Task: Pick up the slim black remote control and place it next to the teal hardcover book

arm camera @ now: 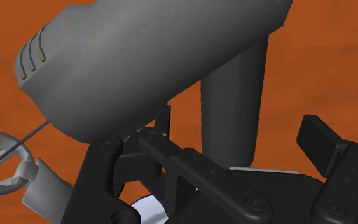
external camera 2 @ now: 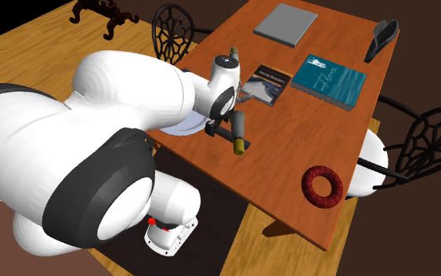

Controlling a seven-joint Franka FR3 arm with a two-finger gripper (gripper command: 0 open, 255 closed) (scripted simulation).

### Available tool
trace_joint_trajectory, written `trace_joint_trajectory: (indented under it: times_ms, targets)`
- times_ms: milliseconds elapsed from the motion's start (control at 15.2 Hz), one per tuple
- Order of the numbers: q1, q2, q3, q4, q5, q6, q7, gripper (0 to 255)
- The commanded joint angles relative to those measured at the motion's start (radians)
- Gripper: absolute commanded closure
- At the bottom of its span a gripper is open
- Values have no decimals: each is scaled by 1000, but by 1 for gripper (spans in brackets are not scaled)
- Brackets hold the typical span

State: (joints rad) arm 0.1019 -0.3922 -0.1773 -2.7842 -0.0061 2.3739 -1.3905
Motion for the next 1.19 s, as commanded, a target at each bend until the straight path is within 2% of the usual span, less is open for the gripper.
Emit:
trace_joint_trajectory:
  times_ms: [0, 396, 462, 1122]
  targets:
    - [-28, 31, 8, -3, -74, 20, -13, 0]
    - [-29, 31, 10, -3, -73, 20, -13, 0]
    - [-29, 31, 10, -2, -73, 18, -13, 255]
    - [-30, 18, 11, 2, -74, 2, -12, 255]
